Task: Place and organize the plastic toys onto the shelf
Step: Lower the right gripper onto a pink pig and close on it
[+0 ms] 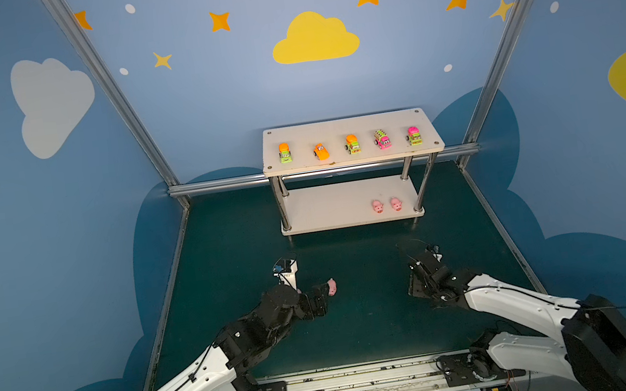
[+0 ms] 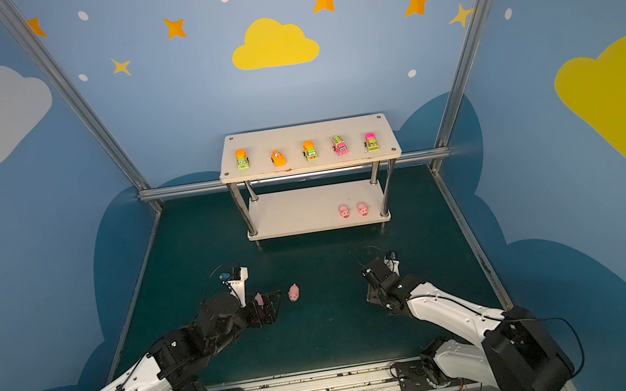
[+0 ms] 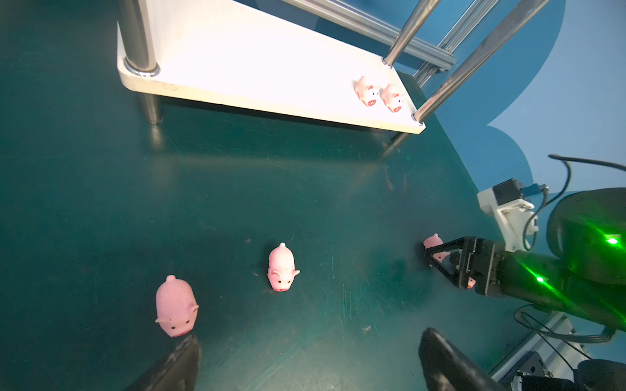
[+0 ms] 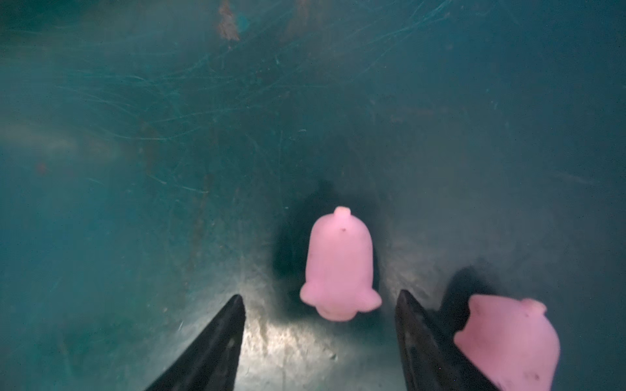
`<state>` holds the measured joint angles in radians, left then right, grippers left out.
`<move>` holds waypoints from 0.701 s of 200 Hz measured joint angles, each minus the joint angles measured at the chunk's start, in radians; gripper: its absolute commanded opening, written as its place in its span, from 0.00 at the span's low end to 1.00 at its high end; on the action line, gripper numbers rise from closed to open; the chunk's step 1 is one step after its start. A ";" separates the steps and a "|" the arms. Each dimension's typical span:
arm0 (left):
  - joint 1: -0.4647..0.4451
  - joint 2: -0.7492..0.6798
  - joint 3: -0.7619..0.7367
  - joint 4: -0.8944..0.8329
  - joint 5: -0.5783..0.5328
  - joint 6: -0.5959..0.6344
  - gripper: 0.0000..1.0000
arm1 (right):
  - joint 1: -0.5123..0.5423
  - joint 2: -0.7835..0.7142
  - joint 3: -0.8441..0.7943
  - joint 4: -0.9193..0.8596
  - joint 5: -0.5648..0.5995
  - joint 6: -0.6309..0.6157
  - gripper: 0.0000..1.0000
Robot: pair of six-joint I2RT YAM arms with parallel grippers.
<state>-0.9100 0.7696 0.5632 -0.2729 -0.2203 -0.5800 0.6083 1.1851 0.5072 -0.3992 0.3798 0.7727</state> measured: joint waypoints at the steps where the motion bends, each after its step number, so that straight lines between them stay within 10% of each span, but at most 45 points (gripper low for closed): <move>1: 0.000 0.000 0.000 0.000 0.000 0.000 1.00 | 0.000 0.003 0.001 0.001 0.000 0.000 0.67; 140: 0.011 -0.017 -0.001 -0.020 -0.018 0.030 1.00 | -0.018 0.152 0.035 0.077 0.013 -0.002 0.49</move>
<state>-0.8986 0.7525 0.5625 -0.2932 -0.2382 -0.5503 0.5907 1.3373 0.5419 -0.3225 0.3927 0.7708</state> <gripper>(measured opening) 0.997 0.511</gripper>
